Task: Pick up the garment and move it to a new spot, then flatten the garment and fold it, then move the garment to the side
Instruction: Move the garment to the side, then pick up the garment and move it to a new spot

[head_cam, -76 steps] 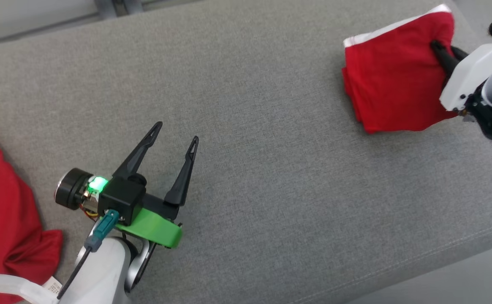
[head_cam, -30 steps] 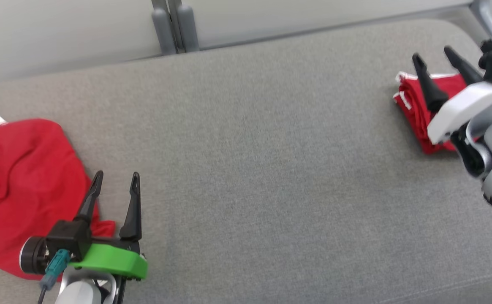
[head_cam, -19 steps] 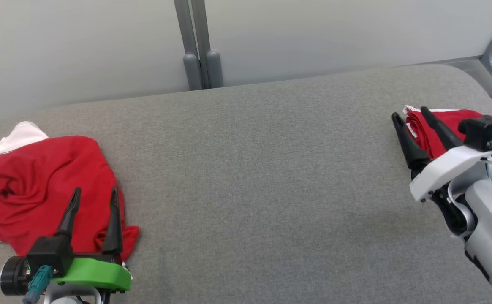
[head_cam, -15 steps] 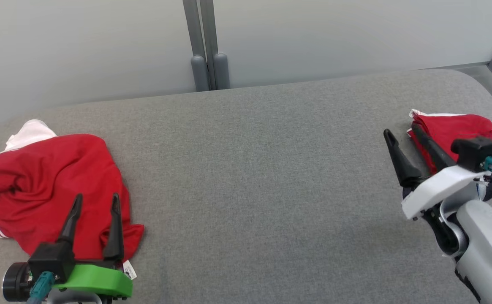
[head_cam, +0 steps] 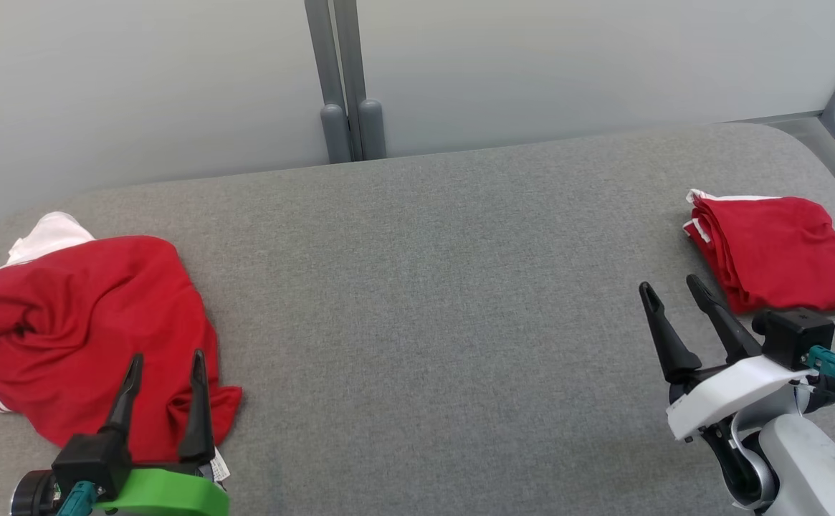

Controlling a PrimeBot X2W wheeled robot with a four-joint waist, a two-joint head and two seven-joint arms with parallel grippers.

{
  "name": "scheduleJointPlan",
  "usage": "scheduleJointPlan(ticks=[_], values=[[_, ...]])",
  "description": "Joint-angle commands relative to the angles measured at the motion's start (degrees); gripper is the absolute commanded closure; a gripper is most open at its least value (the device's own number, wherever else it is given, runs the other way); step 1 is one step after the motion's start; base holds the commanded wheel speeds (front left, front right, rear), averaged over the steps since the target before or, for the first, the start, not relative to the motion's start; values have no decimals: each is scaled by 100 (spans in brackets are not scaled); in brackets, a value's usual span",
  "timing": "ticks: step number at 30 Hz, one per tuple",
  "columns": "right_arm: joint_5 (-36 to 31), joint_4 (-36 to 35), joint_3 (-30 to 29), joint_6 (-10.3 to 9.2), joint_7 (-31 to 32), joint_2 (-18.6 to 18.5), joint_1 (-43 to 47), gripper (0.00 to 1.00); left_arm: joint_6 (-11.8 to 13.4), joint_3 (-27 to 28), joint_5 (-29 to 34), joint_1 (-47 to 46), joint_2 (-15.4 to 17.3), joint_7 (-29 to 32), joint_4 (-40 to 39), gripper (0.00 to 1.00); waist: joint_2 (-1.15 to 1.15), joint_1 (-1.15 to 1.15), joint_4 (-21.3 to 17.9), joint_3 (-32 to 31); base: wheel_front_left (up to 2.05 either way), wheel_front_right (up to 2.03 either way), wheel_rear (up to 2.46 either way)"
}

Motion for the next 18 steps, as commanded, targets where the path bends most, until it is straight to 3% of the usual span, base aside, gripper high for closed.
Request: scheduleJointPlan(ticks=[1, 8, 18], values=[[-25, -30, -39, -4, -14, 2, 69, 0, -41, 53, 38, 59, 2, -14, -10, 0, 0, 1, 3, 0, 0, 0, 0], [-140, -39, -54, -4, -14, 32, 131, 0, -159, 107, 184, -3, -87, -14, 34, 0, 0, 1, 141, -13, 0, 0, 0], [-64, -139, 1, -4, -14, 181, 242, 0, -171, 196, 198, -77, -43, -9, 259, 0, 0, 1, 1315, -92, 0, 0, 0]])
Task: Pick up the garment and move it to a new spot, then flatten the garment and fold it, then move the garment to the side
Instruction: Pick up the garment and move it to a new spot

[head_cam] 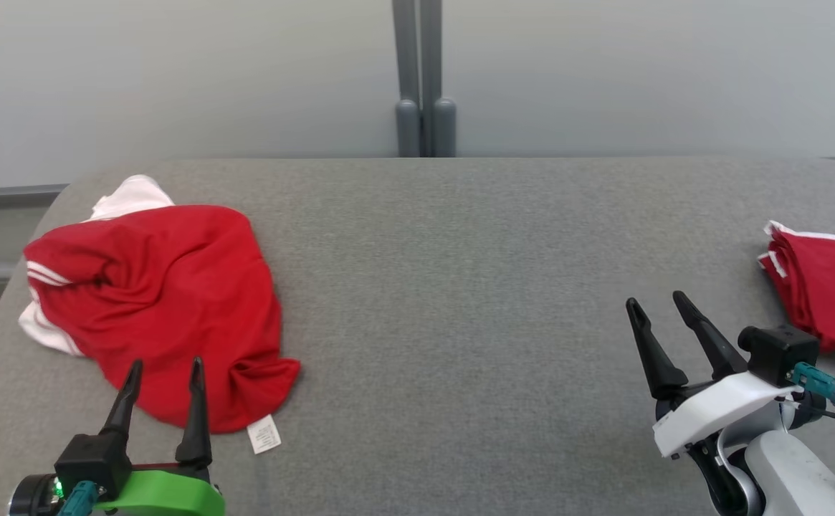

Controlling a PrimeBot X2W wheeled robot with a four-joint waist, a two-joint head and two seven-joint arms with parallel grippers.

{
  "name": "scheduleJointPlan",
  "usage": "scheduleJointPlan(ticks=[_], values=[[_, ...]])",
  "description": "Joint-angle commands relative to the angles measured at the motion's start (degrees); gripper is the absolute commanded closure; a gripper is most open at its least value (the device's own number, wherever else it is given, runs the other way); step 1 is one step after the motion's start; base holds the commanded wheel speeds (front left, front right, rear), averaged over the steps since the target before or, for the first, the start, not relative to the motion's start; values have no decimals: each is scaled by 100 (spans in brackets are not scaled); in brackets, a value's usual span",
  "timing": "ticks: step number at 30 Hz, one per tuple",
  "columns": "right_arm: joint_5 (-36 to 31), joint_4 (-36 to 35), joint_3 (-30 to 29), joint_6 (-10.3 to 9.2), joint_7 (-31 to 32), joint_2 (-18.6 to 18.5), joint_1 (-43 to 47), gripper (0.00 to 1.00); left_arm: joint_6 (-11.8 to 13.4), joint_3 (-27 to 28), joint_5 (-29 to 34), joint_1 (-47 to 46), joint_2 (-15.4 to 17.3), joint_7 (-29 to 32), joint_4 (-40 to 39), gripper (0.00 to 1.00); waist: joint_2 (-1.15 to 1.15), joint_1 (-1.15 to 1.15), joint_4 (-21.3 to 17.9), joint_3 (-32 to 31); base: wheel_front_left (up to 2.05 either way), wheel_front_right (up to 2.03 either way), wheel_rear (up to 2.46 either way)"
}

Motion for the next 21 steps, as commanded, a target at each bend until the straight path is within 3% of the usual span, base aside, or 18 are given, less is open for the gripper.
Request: scheduleJointPlan(ticks=[1, 11, 16, 21], values=[[19, -26, 33, -4, -14, 33, 2, 0, 22, 75, -44, -33, 82, -1, 34, 0, 0, 0, 662, -50, 0, 0, 0], [54, -104, 104, -4, -14, 162, 39, 0, 120, 116, -60, 1, 213, 66, 138, 0, 0, 0, 1939, -97, 0, 0, 0], [36, -186, 186, -4, -14, 226, -7, 0, 145, 132, -99, 48, 237, 108, 84, 0, 0, 0, 2194, -96, 0, 0, 0], [9, -258, 284, -4, -14, 227, -73, 0, 182, 158, -141, 67, 265, 158, 58, 0, 0, 0, 2185, -72, 0, 0, 0]])
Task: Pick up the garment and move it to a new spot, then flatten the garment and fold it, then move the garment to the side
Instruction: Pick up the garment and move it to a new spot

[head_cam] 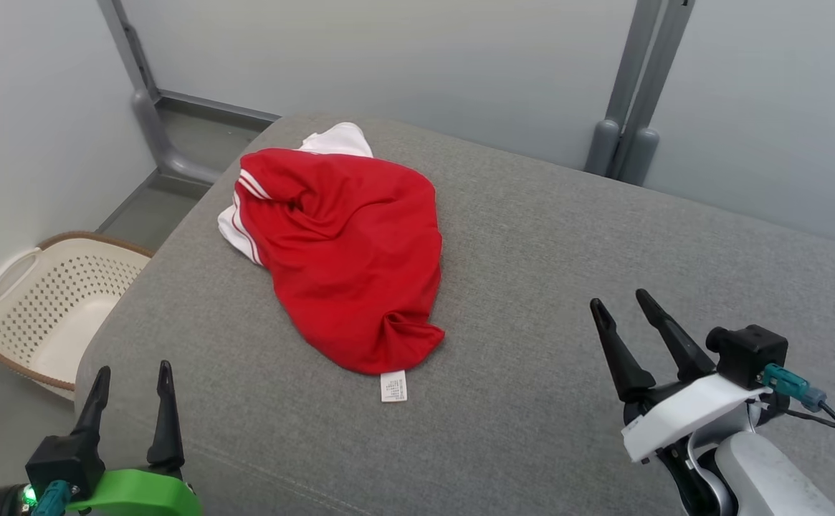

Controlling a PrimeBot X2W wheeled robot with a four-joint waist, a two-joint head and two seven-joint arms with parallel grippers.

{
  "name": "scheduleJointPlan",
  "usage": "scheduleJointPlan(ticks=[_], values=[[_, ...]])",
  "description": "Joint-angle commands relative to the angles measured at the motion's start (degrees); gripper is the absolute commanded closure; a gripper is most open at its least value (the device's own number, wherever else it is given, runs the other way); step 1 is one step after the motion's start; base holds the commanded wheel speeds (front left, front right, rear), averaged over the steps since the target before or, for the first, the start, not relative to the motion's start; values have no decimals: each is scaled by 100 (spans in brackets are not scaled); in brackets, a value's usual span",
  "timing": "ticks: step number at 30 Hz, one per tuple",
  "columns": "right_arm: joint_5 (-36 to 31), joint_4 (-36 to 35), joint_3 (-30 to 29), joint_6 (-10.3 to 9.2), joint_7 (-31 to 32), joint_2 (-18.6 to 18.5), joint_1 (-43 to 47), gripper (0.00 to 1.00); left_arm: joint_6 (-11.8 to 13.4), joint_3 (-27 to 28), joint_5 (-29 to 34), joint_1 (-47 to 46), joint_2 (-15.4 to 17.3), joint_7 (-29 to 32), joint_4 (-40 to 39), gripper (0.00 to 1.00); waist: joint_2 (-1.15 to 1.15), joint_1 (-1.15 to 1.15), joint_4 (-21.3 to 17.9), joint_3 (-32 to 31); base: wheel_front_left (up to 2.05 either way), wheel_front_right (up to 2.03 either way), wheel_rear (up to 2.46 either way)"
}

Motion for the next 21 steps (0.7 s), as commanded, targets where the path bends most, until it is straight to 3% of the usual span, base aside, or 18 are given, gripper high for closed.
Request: scheduleJointPlan(ticks=[1, 7, 11, 16, 21], values=[[-34, -75, 29, -4, -14, -20, -72, 0, 50, 12, -7, 45, 19, 40, -31, 0, 0, 0, 40, 17, 0, 0, 0], [-196, -425, -79, -4, -14, -71, -162, 0, -74, -86, -26, -377, 181, 326, -198, 0, 0, 0, -251, 282, 0, 0, 0], [-315, -657, -104, -4, -14, -153, -269, 0, -151, -29, -220, -999, 362, 970, -130, 0, 0, 0, -527, 544, 0, 0, 0], [-424, -930, -125, -4, -14, -227, -503, 0, -346, 154, -1026, -2048, 528, 2069, 357, 0, 0, 0, -945, 1053, 0, 0, 0], [-552, -1162, -59, -4, -14, -262, -781, 0, -470, 128, -1717, -2988, 753, 2722, 1215, 0, 0, 0, -1413, 1562, 0, 0, 0]])
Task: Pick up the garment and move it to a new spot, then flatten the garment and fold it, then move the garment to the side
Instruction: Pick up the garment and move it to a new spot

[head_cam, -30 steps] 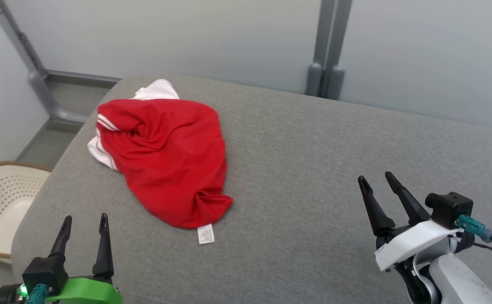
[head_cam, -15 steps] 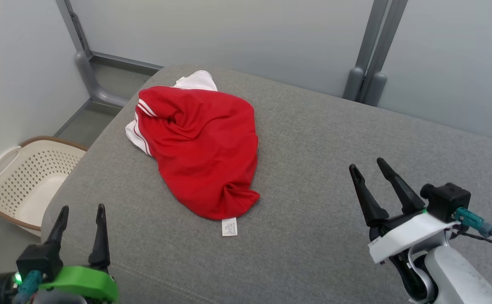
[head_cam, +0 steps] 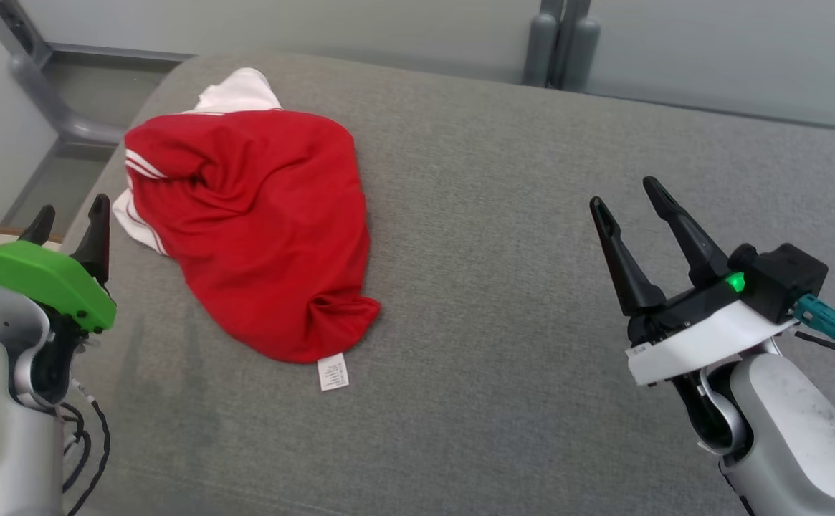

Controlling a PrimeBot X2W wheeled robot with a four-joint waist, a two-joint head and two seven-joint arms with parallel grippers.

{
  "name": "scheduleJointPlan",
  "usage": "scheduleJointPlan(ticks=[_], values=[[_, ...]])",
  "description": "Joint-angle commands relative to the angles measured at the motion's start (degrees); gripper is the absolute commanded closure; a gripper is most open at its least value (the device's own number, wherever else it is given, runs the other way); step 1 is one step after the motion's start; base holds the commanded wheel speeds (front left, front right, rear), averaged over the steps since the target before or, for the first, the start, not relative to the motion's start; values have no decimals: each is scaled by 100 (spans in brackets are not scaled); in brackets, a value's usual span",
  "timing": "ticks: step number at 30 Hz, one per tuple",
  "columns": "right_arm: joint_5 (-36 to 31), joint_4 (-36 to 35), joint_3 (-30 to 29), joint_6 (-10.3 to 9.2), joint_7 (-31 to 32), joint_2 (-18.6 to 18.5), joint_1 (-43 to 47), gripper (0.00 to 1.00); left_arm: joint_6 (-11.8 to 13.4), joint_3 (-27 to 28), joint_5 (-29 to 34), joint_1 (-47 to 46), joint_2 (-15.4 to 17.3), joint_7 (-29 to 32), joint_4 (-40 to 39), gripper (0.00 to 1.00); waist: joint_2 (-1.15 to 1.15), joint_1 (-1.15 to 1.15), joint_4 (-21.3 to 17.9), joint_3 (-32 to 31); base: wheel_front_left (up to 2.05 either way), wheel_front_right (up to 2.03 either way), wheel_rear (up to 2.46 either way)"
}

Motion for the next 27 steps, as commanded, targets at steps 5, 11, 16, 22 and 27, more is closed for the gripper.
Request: scheduleJointPlan(ticks=[5, 11, 16, 22, 27], values=[[-88, -126, 65, -3, -14, 35, -430, 0, -49, -256, -560, -672, 349, 333, 760, 0, 0, 0, -1180, 998, 0, 0, 0], [-93, -95, 111, -3, -13, 134, -613, 0, -49, -719, -1156, -983, 756, 932, 1456, 0, 0, 0, -1596, 1296, 0, 0, 0], [-81, -39, 93, -3, -14, 161, -622, 0, -50, -1084, -1548, -964, 849, 1693, 2066, 0, 0, 0, -1713, 1377, 0, 0, 0], [-95, 44, 107, -3, -14, 133, -639, 0, -42, -1401, -1674, -990, 814, 2142, 2434, 58, 0, 0, -1713, 1309, 0, 0, 0], [-68, 139, 173, -3, -14, 157, -637, 0, -43, -1685, -1697, -992, 932, 1939, 2254, 100, 0, 0, -1669, 1130, 0, 0, 0]])
